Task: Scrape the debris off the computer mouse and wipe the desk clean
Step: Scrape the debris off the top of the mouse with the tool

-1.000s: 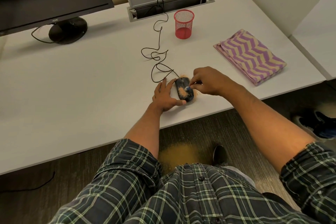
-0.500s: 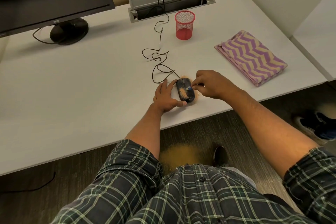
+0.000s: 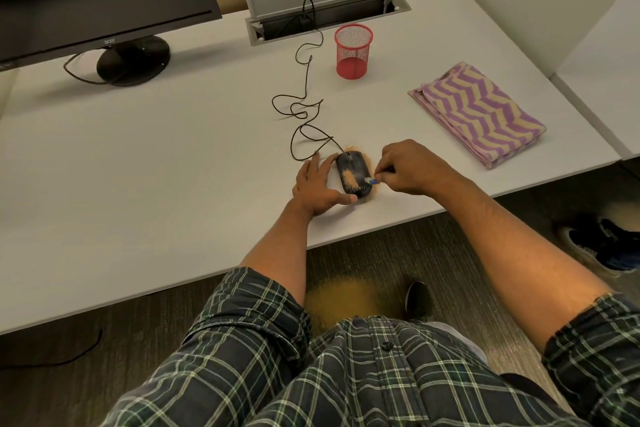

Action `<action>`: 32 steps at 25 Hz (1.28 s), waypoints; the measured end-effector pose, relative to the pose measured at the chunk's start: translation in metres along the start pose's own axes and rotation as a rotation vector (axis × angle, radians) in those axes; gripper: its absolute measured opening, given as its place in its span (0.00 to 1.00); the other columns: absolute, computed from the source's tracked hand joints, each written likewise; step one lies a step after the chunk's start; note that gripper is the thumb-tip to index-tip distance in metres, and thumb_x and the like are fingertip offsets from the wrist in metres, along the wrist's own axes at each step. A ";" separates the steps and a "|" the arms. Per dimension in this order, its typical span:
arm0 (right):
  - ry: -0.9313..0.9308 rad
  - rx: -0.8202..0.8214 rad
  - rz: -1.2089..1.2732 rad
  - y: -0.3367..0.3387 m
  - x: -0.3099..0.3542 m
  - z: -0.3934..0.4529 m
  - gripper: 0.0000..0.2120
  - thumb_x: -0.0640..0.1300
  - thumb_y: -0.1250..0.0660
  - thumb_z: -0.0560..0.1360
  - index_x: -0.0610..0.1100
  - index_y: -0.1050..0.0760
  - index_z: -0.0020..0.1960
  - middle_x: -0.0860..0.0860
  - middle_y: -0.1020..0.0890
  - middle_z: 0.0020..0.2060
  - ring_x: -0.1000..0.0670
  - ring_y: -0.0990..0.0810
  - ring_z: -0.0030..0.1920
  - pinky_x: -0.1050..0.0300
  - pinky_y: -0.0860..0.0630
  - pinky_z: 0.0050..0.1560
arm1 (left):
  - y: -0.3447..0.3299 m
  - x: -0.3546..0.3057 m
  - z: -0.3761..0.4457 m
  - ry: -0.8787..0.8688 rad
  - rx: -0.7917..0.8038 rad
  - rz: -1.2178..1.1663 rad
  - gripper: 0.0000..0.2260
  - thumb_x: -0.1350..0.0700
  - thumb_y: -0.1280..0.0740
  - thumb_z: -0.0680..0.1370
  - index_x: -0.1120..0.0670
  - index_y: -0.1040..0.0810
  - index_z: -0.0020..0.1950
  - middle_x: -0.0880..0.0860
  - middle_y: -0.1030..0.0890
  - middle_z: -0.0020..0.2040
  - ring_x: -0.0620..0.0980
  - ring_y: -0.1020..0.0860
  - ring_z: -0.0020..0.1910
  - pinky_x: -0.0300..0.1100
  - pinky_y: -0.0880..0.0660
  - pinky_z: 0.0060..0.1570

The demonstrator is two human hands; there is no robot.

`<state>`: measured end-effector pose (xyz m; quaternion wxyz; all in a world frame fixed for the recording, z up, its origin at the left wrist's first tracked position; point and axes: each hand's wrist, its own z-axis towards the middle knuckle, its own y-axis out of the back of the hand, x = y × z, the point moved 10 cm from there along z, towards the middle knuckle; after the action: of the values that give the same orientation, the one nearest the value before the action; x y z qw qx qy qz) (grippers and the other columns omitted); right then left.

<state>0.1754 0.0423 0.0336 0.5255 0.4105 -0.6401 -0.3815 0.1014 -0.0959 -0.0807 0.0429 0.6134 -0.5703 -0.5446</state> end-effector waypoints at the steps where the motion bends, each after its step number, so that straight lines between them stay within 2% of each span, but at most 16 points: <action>1: 0.002 -0.029 0.014 0.004 0.001 0.000 0.08 0.45 0.31 0.77 0.46 0.14 0.51 0.53 0.21 0.41 0.51 0.23 0.42 0.56 0.26 0.41 | 0.000 0.000 0.000 -0.002 0.001 -0.002 0.49 0.39 0.23 0.68 0.35 0.51 0.80 0.46 0.59 0.82 0.53 0.60 0.81 0.61 0.52 0.76; 4: 0.003 -0.164 0.037 0.017 0.000 0.001 0.09 0.46 0.31 0.78 0.46 0.14 0.53 0.54 0.24 0.39 0.51 0.25 0.40 0.58 0.33 0.38 | 0.000 -0.001 0.000 -0.005 -0.001 -0.008 0.49 0.40 0.23 0.68 0.35 0.51 0.80 0.46 0.59 0.82 0.53 0.60 0.81 0.60 0.52 0.76; 9: 0.012 -0.007 0.002 -0.003 0.000 0.002 0.07 0.47 0.30 0.76 0.46 0.13 0.48 0.56 0.23 0.38 0.51 0.23 0.41 0.57 0.31 0.38 | 0.001 -0.001 -0.001 0.000 -0.009 0.006 0.49 0.39 0.23 0.68 0.36 0.51 0.80 0.46 0.59 0.82 0.52 0.60 0.81 0.60 0.51 0.76; 13: 0.028 -0.197 0.023 0.020 0.007 0.004 0.08 0.46 0.31 0.77 0.46 0.14 0.51 0.53 0.22 0.39 0.51 0.25 0.39 0.57 0.30 0.37 | 0.001 -0.001 -0.001 0.003 -0.005 0.016 0.49 0.39 0.23 0.68 0.36 0.51 0.81 0.47 0.59 0.82 0.53 0.60 0.81 0.59 0.51 0.76; 15: 0.087 -0.153 -0.003 0.014 0.017 0.004 0.09 0.46 0.32 0.78 0.46 0.14 0.52 0.52 0.24 0.40 0.50 0.25 0.39 0.57 0.32 0.37 | 0.001 -0.001 -0.002 0.006 -0.005 0.011 0.49 0.39 0.23 0.68 0.36 0.51 0.80 0.46 0.59 0.82 0.52 0.60 0.81 0.59 0.51 0.76; 19: 0.177 0.025 -0.082 -0.003 0.025 -0.001 0.08 0.45 0.31 0.77 0.47 0.14 0.52 0.57 0.27 0.39 0.52 0.28 0.40 0.58 0.33 0.40 | 0.000 0.000 0.000 0.007 -0.006 0.010 0.50 0.39 0.23 0.68 0.36 0.51 0.80 0.46 0.59 0.82 0.52 0.60 0.80 0.60 0.52 0.76; 20: 0.185 0.029 -0.084 -0.001 0.025 -0.002 0.08 0.44 0.31 0.77 0.47 0.14 0.51 0.57 0.27 0.38 0.52 0.28 0.40 0.57 0.32 0.40 | 0.000 0.000 0.000 0.005 -0.006 0.009 0.50 0.39 0.23 0.68 0.36 0.51 0.80 0.46 0.59 0.82 0.52 0.60 0.80 0.60 0.52 0.76; 24: 0.193 -0.117 -0.049 0.017 0.027 -0.004 0.07 0.44 0.30 0.77 0.45 0.14 0.49 0.52 0.26 0.38 0.49 0.27 0.38 0.56 0.33 0.36 | 0.001 -0.002 -0.001 0.000 -0.004 0.015 0.49 0.39 0.23 0.68 0.36 0.52 0.80 0.46 0.59 0.82 0.52 0.60 0.81 0.59 0.52 0.76; 26: 0.177 -0.103 -0.059 0.013 0.026 -0.004 0.07 0.44 0.31 0.77 0.45 0.14 0.50 0.52 0.25 0.39 0.49 0.27 0.38 0.57 0.34 0.37 | 0.000 -0.002 -0.001 0.004 -0.004 0.020 0.49 0.39 0.23 0.68 0.36 0.52 0.80 0.46 0.59 0.82 0.52 0.60 0.81 0.60 0.52 0.76; 30: 0.189 0.035 -0.078 -0.002 0.022 -0.005 0.08 0.44 0.31 0.77 0.46 0.14 0.53 0.58 0.28 0.38 0.54 0.28 0.39 0.59 0.34 0.39 | 0.000 0.000 -0.001 0.009 -0.004 0.017 0.50 0.39 0.23 0.68 0.36 0.52 0.80 0.46 0.59 0.82 0.52 0.60 0.81 0.60 0.52 0.76; 32: 0.200 -0.006 -0.046 0.005 0.022 -0.006 0.08 0.44 0.30 0.77 0.46 0.14 0.52 0.57 0.27 0.38 0.53 0.27 0.39 0.59 0.32 0.39 | 0.000 -0.001 0.000 0.004 -0.003 0.023 0.50 0.39 0.23 0.68 0.36 0.52 0.81 0.46 0.59 0.82 0.52 0.60 0.81 0.60 0.52 0.76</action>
<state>0.1783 0.0236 0.0470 0.5790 0.4596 -0.5738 -0.3525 0.1017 -0.0957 -0.0801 0.0515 0.6079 -0.5764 -0.5436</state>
